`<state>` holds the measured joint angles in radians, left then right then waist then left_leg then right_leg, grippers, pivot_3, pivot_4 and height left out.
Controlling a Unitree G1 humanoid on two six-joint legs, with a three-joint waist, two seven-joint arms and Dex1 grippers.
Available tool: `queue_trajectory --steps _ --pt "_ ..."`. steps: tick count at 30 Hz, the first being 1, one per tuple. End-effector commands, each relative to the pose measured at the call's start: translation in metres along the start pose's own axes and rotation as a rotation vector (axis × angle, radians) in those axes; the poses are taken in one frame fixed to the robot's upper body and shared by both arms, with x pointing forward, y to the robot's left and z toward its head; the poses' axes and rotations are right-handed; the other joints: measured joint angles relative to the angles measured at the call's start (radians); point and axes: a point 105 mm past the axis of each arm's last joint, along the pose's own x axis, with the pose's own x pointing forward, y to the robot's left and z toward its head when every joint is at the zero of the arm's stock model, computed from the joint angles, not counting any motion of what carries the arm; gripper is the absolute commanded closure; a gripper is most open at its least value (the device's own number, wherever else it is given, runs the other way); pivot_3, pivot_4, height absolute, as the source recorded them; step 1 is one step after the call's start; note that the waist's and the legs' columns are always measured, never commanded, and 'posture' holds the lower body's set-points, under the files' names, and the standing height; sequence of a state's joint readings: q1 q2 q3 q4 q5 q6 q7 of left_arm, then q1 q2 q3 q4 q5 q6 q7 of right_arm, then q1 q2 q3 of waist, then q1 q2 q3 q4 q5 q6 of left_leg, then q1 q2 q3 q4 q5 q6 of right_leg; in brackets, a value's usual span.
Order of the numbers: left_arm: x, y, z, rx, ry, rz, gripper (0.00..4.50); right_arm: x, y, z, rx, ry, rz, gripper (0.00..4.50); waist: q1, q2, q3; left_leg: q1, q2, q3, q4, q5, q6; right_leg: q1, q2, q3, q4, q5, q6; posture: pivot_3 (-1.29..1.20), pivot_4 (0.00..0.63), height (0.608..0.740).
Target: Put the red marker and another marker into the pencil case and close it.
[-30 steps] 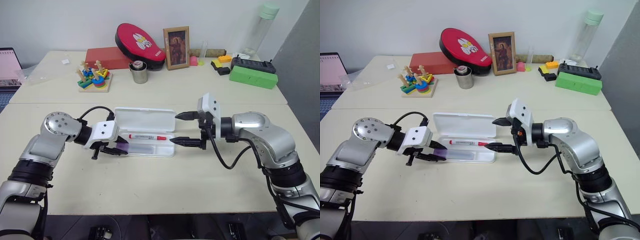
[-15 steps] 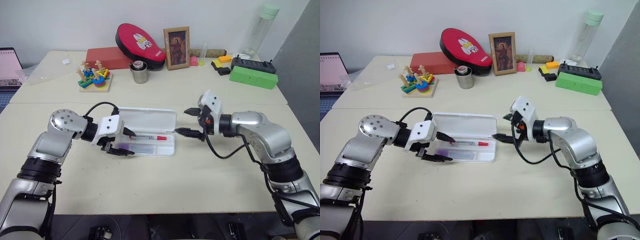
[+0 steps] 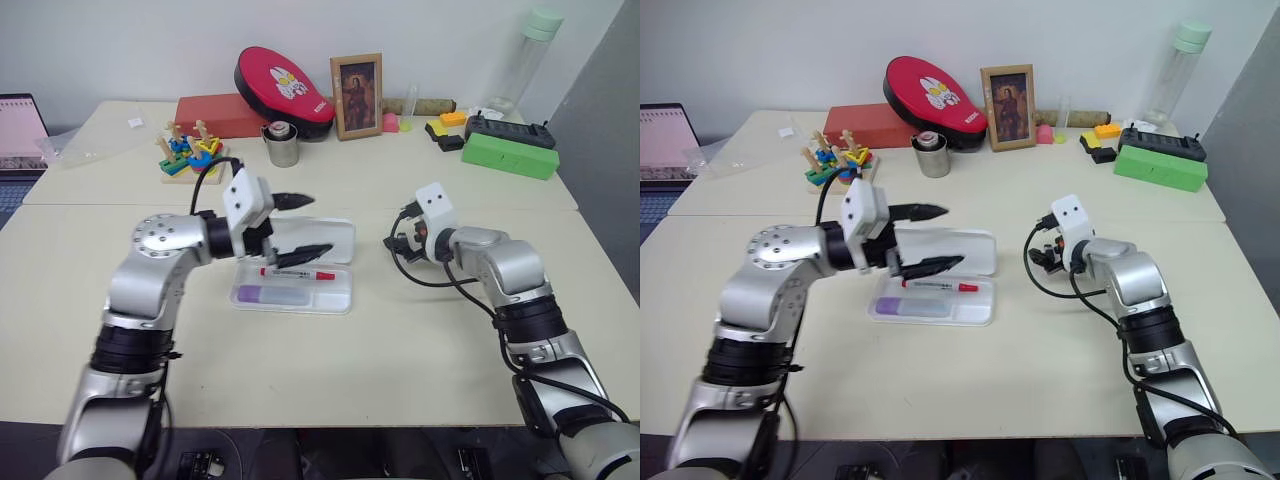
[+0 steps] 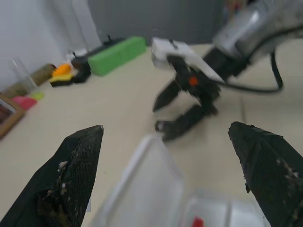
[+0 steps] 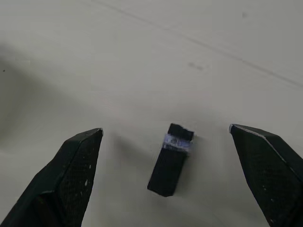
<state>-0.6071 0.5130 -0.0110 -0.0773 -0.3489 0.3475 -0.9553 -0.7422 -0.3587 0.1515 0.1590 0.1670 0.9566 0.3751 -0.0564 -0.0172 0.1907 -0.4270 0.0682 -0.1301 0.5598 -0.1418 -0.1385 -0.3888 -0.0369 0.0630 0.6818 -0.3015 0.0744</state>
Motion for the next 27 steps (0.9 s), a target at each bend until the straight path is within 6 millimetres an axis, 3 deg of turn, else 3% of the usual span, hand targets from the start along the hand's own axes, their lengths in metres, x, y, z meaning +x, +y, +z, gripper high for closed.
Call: queue_trajectory --steps 1,7,15,18,22,25,27 --pt "0.007 0.007 0.019 0.021 -0.068 0.094 0.0 -0.003 -0.001 -0.004 -0.046 0.017 -0.031 0.79 0.0 0.0 0.0 0.0 0.0 0.0 0.0 0.0 0.0 0.0 0.0 0.0 0.0 0.0 0.0 0.0 0.15 0.74" --pt "0.014 0.004 0.017 0.014 -0.067 0.096 0.0 -0.003 -0.003 -0.004 -0.074 0.021 -0.052 2.39 -0.001 0.0 0.0 0.001 0.0 0.0 0.0 0.0 0.0 0.001 0.0 0.0 0.0 0.0 0.0 0.0 0.15 0.74" --pt "0.014 -0.003 0.016 0.024 -0.054 0.051 0.0 -0.005 -0.006 0.002 -0.067 -0.001 -0.066 4.12 0.0 0.0 0.0 0.001 -0.001 0.0 0.0 0.0 0.0 0.001 0.0 0.0 0.0 0.0 0.0 0.0 0.15 0.74" --pt "0.008 -0.01 0.014 0.02 -0.041 0.001 0.0 -0.014 -0.01 0.019 -0.068 -0.079 -0.046 4.22 0.0 0.0 0.0 0.001 -0.001 0.0 0.0 0.0 0.0 0.001 0.0 0.0 0.0 0.0 0.0 0.0 0.15 0.74" --pt "-0.013 -0.016 0.01 0.015 0.009 -0.06 0.0 -0.043 -0.004 0.069 -0.09 -0.322 0.111 4.22 -0.001 0.0 0.0 0.0 -0.001 0.0 0.0 0.0 0.0 0.001 0.0 0.0 -0.001 0.0 0.0 0.0 0.15 0.74" --pt "-0.034 -0.016 -0.002 -0.003 0.098 -0.092 0.0 -0.072 0.028 0.092 -0.205 -0.488 0.338 4.22 -0.008 0.001 0.0 0.001 0.0 0.0 -0.001 0.0 0.0 0.0 0.0 0.0 -0.001 0.0 0.0 0.0 0.15 0.74" --pt "-0.05 -0.015 -0.012 -0.006 0.173 -0.116 0.0 -0.084 0.055 0.088 -0.293 -0.507 0.499 4.22 -0.015 0.001 0.0 0.001 0.0 0.0 -0.001 0.0 0.0 0.0 0.0 0.0 -0.001 0.0 0.0 0.0 0.15 0.74"
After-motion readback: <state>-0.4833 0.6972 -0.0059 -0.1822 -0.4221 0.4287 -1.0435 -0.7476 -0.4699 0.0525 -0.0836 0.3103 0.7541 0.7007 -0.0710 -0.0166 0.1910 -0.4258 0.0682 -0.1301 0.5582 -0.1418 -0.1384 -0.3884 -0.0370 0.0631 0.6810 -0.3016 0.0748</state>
